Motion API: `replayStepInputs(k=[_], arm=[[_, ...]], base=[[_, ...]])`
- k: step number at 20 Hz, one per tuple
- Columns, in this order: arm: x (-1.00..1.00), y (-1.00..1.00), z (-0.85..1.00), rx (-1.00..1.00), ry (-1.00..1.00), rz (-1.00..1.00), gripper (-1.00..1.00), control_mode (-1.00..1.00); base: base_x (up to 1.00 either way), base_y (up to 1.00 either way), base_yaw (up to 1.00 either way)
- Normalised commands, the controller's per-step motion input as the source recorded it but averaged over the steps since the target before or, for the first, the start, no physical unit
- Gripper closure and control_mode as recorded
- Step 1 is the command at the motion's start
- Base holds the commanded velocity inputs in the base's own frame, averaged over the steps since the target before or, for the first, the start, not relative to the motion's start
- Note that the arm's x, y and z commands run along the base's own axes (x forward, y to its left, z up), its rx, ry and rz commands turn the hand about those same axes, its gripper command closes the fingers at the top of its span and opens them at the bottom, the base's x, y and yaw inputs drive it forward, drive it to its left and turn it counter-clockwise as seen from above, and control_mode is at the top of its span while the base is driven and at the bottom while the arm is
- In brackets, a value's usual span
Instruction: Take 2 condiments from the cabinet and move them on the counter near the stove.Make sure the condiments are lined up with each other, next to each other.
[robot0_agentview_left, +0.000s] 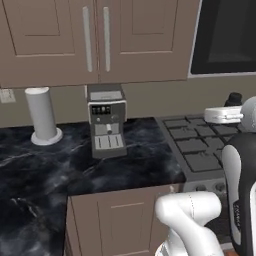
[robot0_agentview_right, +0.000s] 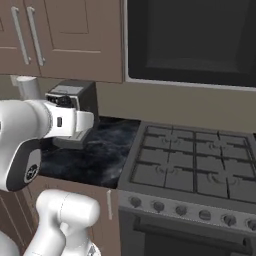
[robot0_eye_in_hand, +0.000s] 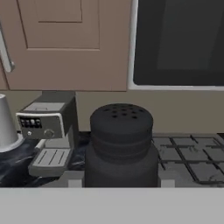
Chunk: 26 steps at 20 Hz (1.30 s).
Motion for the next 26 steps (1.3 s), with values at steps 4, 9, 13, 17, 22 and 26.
replayStepInputs(k=[4, 9, 13, 17, 22, 26], arm=[[0.0, 0.0, 0.0, 0.0, 0.0, 0.0, 1.0, 1.0], [0.0, 0.0, 0.0, 0.0, 0.0, 0.0, 1.0, 1.0], [0.0, 0.0, 0.0, 0.0, 0.0, 0.0, 1.0, 1.0], [0.0, 0.0, 0.0, 0.0, 0.0, 0.0, 1.0, 1.0], [0.0, 0.0, 0.0, 0.0, 0.0, 0.0, 1.0, 1.0], [0.0, 0.0, 0.0, 0.0, 0.0, 0.0, 1.0, 1.0]], base=[[0.34, 0.57, 0.0], [-0.15, 0.75, 0.0], [0.22, 0.36, 0.0], [0.69, 0.0, -0.02], [0.72, 0.0, -0.03], [0.19, 0.0, -0.04]])
